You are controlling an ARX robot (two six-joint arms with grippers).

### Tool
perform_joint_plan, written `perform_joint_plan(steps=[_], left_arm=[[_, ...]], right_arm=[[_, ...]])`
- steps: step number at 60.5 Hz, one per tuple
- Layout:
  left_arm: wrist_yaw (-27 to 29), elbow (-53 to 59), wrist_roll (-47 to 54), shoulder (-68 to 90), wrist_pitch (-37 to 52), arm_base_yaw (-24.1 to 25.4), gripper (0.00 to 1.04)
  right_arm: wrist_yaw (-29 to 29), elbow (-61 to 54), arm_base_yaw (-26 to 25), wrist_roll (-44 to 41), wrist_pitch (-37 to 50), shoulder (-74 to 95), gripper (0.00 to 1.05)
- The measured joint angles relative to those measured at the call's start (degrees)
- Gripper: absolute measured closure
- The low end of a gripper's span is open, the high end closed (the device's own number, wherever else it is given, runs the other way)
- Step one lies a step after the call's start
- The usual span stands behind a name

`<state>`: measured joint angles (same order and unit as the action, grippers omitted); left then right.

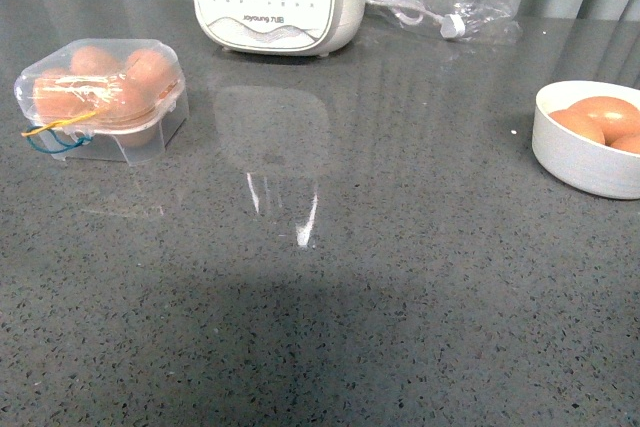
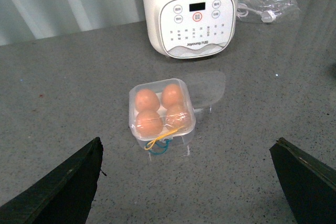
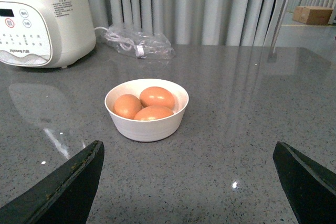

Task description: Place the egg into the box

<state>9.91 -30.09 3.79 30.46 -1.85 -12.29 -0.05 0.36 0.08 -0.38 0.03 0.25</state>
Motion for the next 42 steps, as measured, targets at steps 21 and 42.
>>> perform_joint_plan(steps=[21, 42], left_arm=[[-9.7, 16.9, -3.5, -11.3, 7.3, 11.6, 0.93], [-9.9, 23.2, -3.9, -16.9, 8.2, 12.2, 1.01]], right_arm=[[0.1, 0.0, 0.0, 0.0, 0.0, 0.0, 0.07], [0.0, 0.0, 0.0, 0.0, 0.0, 0.0, 0.07]])
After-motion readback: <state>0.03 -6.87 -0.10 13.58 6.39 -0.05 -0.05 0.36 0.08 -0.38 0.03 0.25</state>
